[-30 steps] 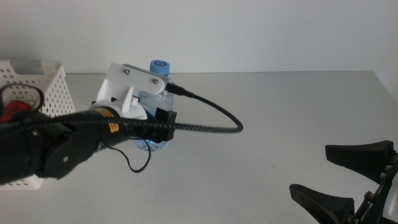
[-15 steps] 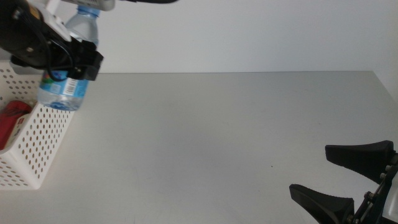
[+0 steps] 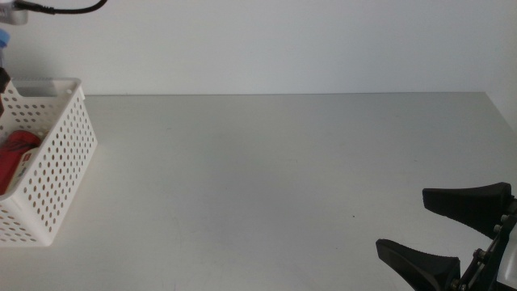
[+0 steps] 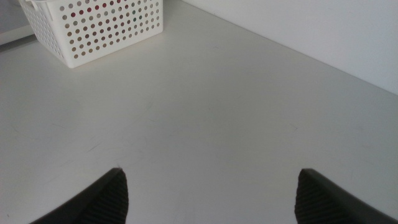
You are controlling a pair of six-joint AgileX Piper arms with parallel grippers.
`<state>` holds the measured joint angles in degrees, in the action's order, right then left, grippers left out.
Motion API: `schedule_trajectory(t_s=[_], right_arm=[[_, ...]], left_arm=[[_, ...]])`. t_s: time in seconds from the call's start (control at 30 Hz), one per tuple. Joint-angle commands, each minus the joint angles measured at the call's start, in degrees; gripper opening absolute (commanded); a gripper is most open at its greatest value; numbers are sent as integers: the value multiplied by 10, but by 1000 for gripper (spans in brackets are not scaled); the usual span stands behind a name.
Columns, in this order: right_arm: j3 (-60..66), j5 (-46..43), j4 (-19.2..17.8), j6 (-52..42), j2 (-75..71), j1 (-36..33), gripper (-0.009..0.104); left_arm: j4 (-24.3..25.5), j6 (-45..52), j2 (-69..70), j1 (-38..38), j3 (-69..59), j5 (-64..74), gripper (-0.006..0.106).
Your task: Use arms to grab the bottles and put them into the dustbin to the left of the table.
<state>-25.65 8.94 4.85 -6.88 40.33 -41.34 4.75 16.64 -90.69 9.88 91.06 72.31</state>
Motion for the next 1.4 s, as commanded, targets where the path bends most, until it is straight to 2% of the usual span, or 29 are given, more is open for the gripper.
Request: schedule_trajectory(t_s=[0.0, 0.13, 0.5, 0.63, 0.77, 1.13, 1.17, 1.37], right_arm=[[-13, -41, -7, -1, -1, 2, 81], [-13, -41, -7, -1, -1, 2, 81], [-13, -41, -7, -1, -1, 2, 81], [-13, -41, -7, -1, -1, 2, 81], [-13, -41, -7, -1, -1, 2, 81], [-13, -41, -7, -1, -1, 2, 81], [-13, -41, -7, -1, -1, 2, 81], [-13, -41, -7, -1, -1, 2, 81]], left_arm=[[-2, 15, 5, 22, 25, -25, -2], [-2, 16, -31, 45, 25, -43, -2], [1, 13, -112, 45, 25, -93, -2], [1, 11, -125, 45, 25, -114, 3], [-1, 12, -132, 45, 25, -121, 19], [-5, 13, -135, 45, 25, -131, 90], [-10, 13, -135, 45, 25, -130, 94], [-21, -3, -129, 44, 25, -124, 94]])
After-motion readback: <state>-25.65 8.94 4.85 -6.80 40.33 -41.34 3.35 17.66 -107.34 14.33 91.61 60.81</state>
